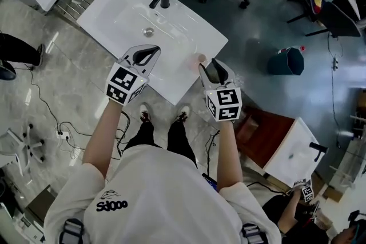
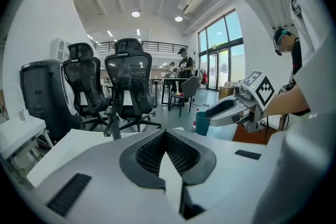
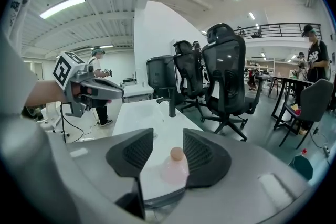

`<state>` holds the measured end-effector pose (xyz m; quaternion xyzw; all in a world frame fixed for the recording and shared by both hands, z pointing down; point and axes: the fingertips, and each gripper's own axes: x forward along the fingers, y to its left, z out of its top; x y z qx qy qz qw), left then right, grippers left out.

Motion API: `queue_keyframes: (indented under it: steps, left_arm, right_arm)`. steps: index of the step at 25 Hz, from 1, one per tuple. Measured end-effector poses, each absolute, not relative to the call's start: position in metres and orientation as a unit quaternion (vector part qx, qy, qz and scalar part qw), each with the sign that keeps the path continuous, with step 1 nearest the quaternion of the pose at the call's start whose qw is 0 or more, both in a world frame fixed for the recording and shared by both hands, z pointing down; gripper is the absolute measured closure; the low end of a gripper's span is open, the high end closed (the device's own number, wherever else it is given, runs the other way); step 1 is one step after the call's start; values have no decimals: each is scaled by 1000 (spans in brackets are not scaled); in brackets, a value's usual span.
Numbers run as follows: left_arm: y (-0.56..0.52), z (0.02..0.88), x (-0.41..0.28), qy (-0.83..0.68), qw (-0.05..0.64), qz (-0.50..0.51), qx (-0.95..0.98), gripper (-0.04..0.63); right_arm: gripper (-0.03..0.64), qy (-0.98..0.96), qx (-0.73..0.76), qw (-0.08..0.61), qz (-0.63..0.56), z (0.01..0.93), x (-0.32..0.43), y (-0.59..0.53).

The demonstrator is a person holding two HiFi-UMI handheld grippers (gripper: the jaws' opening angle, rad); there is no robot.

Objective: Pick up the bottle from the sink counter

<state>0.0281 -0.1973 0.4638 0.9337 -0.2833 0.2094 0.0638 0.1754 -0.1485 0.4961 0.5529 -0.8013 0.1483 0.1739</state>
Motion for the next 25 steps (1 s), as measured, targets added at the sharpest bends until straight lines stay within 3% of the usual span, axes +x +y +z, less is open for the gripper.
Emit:
queue_keyframes:
  steps: [25]
  left_arm:
    - [-185, 514, 23, -286, 77, 254, 921, 591]
  right_arm:
    - [410, -783, 556, 199, 196, 601, 176, -178]
